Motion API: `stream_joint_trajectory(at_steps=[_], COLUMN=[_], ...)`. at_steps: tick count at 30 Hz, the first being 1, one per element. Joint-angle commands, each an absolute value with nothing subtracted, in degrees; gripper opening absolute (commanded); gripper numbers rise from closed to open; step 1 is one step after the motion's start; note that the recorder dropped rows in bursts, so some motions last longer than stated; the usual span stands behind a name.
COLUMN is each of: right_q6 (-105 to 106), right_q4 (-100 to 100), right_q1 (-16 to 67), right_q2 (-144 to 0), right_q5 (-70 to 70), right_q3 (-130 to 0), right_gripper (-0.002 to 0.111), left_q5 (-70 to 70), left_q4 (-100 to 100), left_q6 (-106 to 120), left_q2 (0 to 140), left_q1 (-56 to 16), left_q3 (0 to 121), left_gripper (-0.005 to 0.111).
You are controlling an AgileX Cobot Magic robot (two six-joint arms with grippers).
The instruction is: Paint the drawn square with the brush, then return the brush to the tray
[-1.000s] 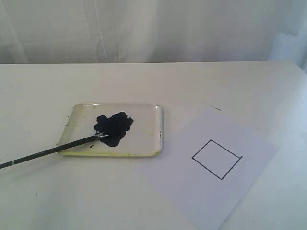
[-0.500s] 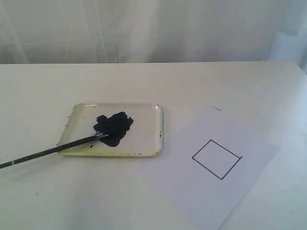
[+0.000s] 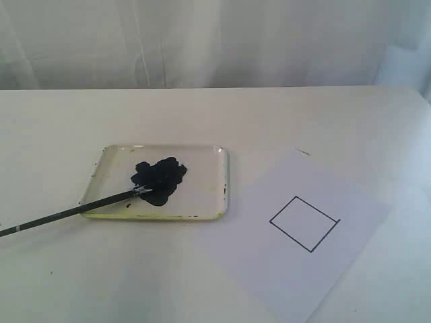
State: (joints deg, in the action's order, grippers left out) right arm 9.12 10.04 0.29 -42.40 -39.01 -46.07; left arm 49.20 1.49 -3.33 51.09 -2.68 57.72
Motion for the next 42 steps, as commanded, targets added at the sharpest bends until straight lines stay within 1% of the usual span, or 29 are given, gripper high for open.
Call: stream_joint_trajectory(at_steps=[1, 6, 8, 9, 11, 12, 14, 15, 18, 22, 27, 34, 39, 42], right_q6=[14.36, 16.38, 19.25, 19.25, 19.13, 19.13, 19.13, 18.65, 14.55, 12.69, 16.53, 16.77, 18.85, 22.58], right_q4=[11.45, 16.23, 16.23, 16.23, 16.02, 16.16, 16.28, 16.41, 16.41, 16.41, 17.01, 18.17, 19.69, 19.95], right_q1=[0.0, 0.53, 2.53, 3.62, 4.3, 4.41, 5.29, 5.54, 5.67, 5.67, 6.33, 6.78, 6.92, 6.92], right_q2=[-49.14, -58.9, -63.14, -65.64, -69.76, -71.21, -75.37, -78.15, -82.69, -87.89, -94.8, -101.3, -104.52, -106.1], right_q5=[-38.08, -36.23, -36.48, -36.63, -36.24, -36.24, -36.24, -36.12, -35.96, -35.75, -35.04, -33.08, -30.13, -29.32], right_q3=[-46.62, -47.57, -49.44, -50.55, -52.37, -53.11, -55.43, -57.05, -59.89, -63.5, -66.92, -68.08, -68.08, -68.11], right_gripper=[0.046, 0.046, 0.052, 0.061, 0.064, 0.064, 0.063, 0.063, 0.063, 0.063, 0.063, 0.063, 0.056, 0.056], left_q5=[50.64, 49.26, 47.85, 47.96, 47.96, 47.85, 47.38, 47.13, 45.65, 43.64, 42.82, 41.9, 41.9, 41.87], left_q4=[1.66, 1.66, 2.5, 3.56, 4.71, 5.14, 5.56, 5.56, 5.56, 5.56, 5.97, 5.97, 5.97, 5.86], left_q6=[0.0, 0.51, 2.21, 3.07, 4.71, 5.51, 7.73, 7.76, 7.76, 7.76, 7.76, 7.76, 7.76, 7.86], left_q2=[58.26, 67.63, 70.39, 72.1, 74.73, 75.58, 77.83, 78.92, 79.91, 80.63, 81.39, 84.21, 85.95, 86.62], left_q1=[-3.01, -3.01, -3.01, -3.01, -3.01, -3.01, -3.01, -3.01, -3.01, -3.01, -3.01, -3.01, -3.01, -3.01], left_q3=[61.35, 63.44, 63.44, 63.44, 63.44, 63.44, 63.44, 63.44, 63.44, 63.44, 63.44, 63.44, 63.44, 63.44], left_gripper=[0.0, 0.0, 0.0, 0.0, 0.0, 0.001, 0.006, 0.011, 0.02, 0.027, 0.027, 0.027, 0.027, 0.027])
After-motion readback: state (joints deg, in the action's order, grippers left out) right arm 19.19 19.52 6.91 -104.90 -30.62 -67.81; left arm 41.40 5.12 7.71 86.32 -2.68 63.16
